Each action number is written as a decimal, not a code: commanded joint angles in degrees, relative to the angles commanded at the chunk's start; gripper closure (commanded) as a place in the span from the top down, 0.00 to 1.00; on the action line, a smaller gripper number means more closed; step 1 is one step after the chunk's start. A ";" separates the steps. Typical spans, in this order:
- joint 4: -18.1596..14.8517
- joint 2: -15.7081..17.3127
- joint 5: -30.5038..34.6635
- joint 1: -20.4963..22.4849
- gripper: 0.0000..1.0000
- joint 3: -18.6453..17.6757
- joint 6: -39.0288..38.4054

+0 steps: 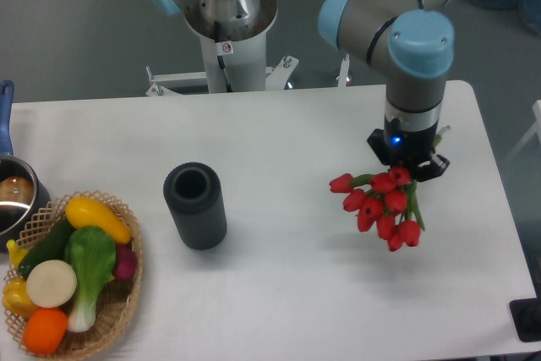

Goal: Place the flowers on the table

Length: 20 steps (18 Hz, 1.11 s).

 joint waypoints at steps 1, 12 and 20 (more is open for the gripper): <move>0.00 -0.17 0.00 -0.70 0.03 -0.18 -0.35; 0.61 -2.02 0.00 -1.76 0.58 -2.02 -0.53; 0.96 -1.32 -0.26 -1.68 1.00 -1.67 -1.41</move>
